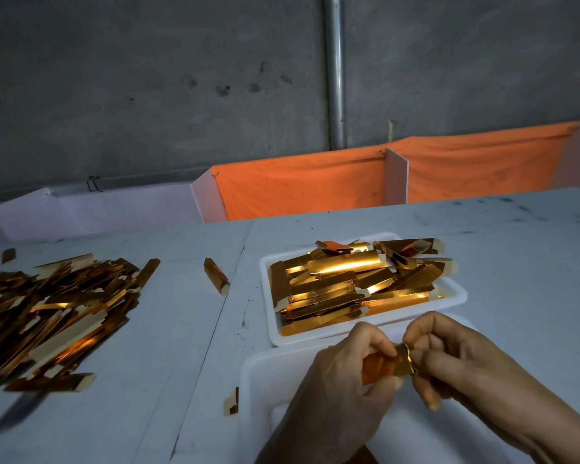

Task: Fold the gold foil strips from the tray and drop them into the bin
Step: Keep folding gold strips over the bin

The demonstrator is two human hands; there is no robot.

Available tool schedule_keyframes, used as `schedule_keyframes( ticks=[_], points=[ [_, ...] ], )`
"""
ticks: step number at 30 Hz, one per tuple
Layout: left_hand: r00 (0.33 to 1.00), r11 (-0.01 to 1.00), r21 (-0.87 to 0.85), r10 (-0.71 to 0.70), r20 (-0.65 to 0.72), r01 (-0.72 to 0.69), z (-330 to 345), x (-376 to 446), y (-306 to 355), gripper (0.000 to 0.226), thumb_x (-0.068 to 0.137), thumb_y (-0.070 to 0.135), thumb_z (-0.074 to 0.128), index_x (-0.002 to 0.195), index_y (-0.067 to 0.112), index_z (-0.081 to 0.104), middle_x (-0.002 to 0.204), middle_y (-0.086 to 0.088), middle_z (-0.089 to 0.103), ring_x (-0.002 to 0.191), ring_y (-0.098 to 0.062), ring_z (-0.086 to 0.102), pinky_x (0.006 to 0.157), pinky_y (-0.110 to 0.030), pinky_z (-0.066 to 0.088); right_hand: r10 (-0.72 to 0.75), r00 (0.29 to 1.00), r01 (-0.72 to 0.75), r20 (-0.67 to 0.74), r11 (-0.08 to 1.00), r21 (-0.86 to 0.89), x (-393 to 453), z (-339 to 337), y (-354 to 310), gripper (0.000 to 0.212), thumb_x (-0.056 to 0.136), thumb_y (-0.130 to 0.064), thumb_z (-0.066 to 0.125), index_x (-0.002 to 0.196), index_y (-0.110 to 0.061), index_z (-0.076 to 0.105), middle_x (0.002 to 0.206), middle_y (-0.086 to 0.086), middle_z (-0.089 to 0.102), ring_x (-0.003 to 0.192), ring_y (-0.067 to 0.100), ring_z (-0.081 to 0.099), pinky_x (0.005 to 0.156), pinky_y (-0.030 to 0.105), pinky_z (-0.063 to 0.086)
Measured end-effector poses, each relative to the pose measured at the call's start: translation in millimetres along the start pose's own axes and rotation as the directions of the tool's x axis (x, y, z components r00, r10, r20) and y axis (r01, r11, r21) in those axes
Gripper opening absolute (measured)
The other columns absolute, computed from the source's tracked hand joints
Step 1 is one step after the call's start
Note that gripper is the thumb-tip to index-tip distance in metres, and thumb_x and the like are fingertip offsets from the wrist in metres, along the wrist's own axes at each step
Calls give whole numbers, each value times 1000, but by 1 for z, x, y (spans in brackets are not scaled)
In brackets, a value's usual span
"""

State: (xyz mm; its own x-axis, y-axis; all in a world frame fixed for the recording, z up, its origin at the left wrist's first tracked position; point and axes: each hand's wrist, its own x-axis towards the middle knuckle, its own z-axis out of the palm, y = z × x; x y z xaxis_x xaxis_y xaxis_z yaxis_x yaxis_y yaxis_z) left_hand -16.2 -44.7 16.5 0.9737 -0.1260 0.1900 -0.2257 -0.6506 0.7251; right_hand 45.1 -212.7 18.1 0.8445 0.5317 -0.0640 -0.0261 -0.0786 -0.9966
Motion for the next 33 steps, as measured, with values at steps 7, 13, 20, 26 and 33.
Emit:
schedule_keyframes(
  ticks=[7,13,20,26,33],
  points=[
    [997,987,145,75,-26,-71,4,1,-5,25,91,38,57,104,49,39,105,29,47,89,12,41,76,-2,34,-36,999,39,19,974,-224,-1,2,2,11,91,2,54,92,-8,57,57,10,60,53,20,59,57,22,51],
    [991,974,188,130,-28,-122,8,2,-3,24,93,35,55,114,38,46,113,17,54,87,13,40,71,1,30,-14,1000,7,-24,965,-263,-1,1,2,15,88,4,53,90,-10,58,59,10,59,52,21,57,59,25,51],
    [987,962,231,157,-20,-148,10,2,-6,29,94,38,52,122,37,48,118,14,55,94,6,38,78,-2,29,-78,997,76,1,963,-258,-3,2,1,13,90,-1,54,87,-13,58,57,10,60,53,18,58,57,21,49],
    [996,991,100,94,-12,-92,2,-1,1,20,91,38,57,107,46,48,108,25,54,94,6,46,79,-4,38,-88,995,90,36,995,-43,-1,-2,0,5,88,-13,58,86,-11,62,59,14,54,51,21,51,52,21,43],
    [999,995,-95,32,-20,-34,-5,-5,9,22,89,39,59,87,56,45,109,25,62,99,10,52,75,0,40,-78,990,42,114,956,291,-4,-4,-2,25,77,-21,77,92,-3,68,61,15,45,43,19,45,44,23,42]
  ],
)
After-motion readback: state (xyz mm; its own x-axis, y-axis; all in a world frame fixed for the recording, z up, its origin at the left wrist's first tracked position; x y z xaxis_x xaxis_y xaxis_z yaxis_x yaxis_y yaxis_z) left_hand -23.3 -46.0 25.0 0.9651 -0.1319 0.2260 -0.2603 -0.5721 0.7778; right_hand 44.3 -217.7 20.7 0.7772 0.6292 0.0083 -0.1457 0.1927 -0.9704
